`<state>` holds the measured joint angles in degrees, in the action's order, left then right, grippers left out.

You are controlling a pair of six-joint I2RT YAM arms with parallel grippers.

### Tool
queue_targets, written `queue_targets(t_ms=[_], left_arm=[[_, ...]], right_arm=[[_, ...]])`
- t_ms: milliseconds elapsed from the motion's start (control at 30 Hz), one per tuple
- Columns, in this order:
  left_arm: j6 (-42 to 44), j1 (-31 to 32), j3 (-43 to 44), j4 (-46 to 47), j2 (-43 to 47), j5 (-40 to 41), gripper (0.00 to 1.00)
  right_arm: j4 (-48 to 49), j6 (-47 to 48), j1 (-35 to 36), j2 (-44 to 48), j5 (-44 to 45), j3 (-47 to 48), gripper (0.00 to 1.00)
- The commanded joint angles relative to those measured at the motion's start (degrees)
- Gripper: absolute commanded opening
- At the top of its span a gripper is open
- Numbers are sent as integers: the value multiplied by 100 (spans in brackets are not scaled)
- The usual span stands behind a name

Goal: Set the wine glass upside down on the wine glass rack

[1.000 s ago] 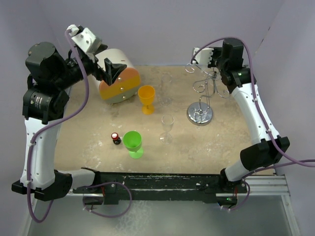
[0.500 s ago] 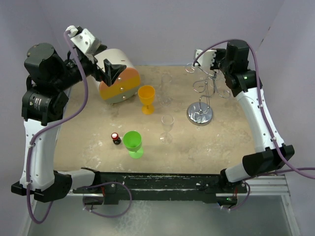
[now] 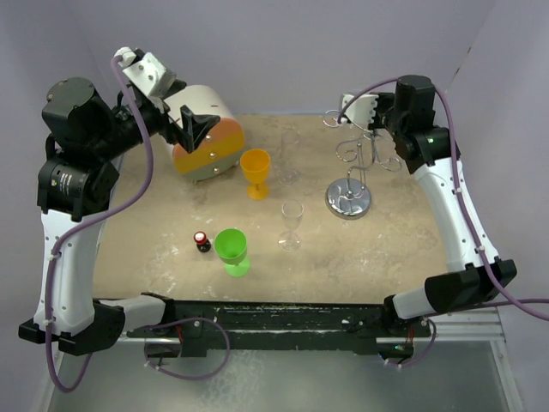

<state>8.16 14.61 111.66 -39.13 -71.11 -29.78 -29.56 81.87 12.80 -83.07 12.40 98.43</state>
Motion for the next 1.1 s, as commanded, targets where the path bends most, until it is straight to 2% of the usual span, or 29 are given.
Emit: queue_targets(t_ms=[0, 600, 1067], left_arm=[[70, -58, 10, 109, 119, -71, 98], [55, -55, 49, 106, 87, -92, 99], [88, -56, 40, 85, 68, -70, 99]], right_arm=[[-66, 272, 21, 219, -46, -45, 0], [-15, 187, -103, -149, 458, 276, 0], [39, 20, -321, -408, 370, 539, 0]])
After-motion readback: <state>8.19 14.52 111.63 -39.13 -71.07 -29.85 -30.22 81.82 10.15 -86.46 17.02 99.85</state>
